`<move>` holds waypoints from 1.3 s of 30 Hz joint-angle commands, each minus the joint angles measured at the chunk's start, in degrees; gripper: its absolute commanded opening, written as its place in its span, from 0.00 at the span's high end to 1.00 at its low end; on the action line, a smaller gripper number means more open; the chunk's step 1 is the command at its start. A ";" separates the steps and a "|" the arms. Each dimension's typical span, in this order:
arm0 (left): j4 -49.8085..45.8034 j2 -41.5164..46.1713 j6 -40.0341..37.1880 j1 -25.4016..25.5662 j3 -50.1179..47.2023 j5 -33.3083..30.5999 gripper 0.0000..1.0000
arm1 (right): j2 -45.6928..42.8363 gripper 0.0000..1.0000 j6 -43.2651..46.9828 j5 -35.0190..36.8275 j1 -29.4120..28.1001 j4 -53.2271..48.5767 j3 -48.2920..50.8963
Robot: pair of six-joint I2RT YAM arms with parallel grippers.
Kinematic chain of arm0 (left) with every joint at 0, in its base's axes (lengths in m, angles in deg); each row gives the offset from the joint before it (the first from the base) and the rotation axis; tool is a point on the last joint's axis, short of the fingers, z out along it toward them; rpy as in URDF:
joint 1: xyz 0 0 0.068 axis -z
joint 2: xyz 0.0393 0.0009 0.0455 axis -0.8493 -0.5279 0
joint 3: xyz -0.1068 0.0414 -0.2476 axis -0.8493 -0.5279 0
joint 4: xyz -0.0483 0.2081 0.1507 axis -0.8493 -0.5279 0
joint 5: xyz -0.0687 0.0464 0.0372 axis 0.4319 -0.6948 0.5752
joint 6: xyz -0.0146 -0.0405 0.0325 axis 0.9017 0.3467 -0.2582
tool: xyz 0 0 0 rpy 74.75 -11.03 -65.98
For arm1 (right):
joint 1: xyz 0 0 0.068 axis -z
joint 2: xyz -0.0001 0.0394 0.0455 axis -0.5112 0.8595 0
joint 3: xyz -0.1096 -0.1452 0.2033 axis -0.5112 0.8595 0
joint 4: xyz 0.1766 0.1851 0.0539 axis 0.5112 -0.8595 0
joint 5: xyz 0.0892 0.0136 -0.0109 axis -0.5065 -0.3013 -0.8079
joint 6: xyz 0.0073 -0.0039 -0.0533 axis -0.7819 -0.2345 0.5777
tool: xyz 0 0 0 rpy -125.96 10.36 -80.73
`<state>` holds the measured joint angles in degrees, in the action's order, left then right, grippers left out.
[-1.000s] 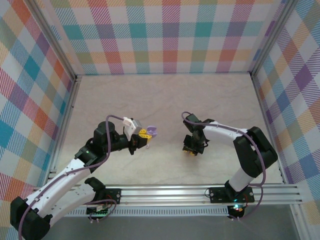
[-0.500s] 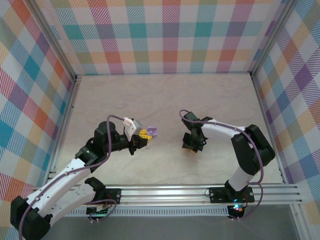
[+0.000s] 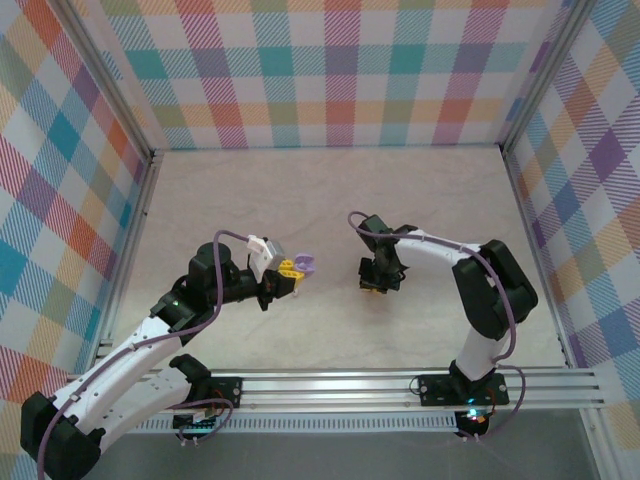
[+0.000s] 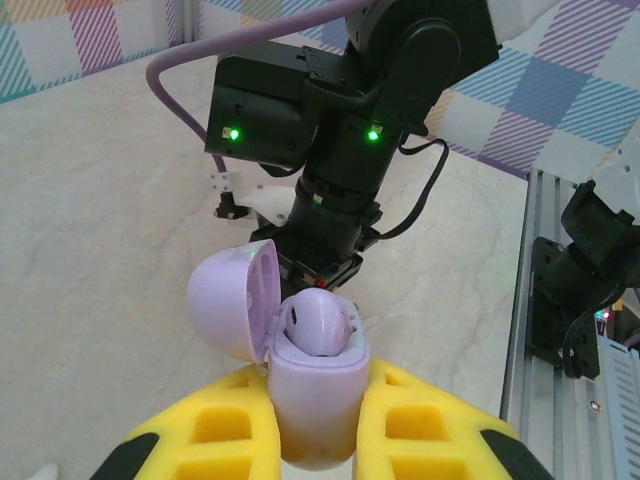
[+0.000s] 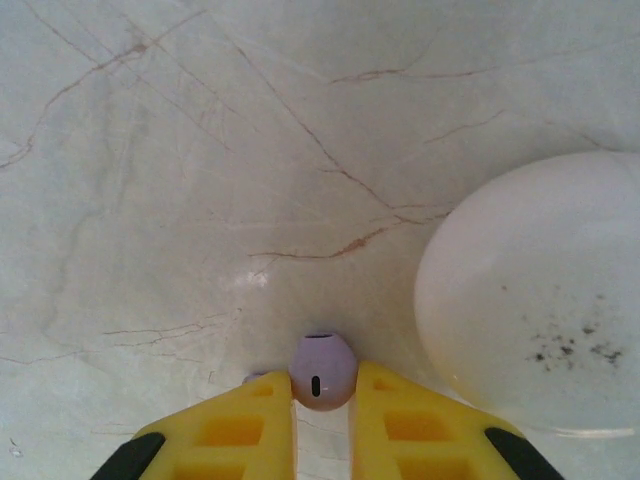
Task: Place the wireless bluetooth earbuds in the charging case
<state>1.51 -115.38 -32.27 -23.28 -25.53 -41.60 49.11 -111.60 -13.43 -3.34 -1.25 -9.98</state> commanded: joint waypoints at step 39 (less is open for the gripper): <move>36.29 -19.22 -15.08 9.11 -7.56 -13.63 1.00 | -4.19 0.81 8.50 17.11 -14.66 -44.75 -45.80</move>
<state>30.17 -134.17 -44.25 -15.44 -34.49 -50.19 42.77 -101.65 2.07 -16.70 -39.63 -52.53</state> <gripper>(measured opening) 0.157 0.189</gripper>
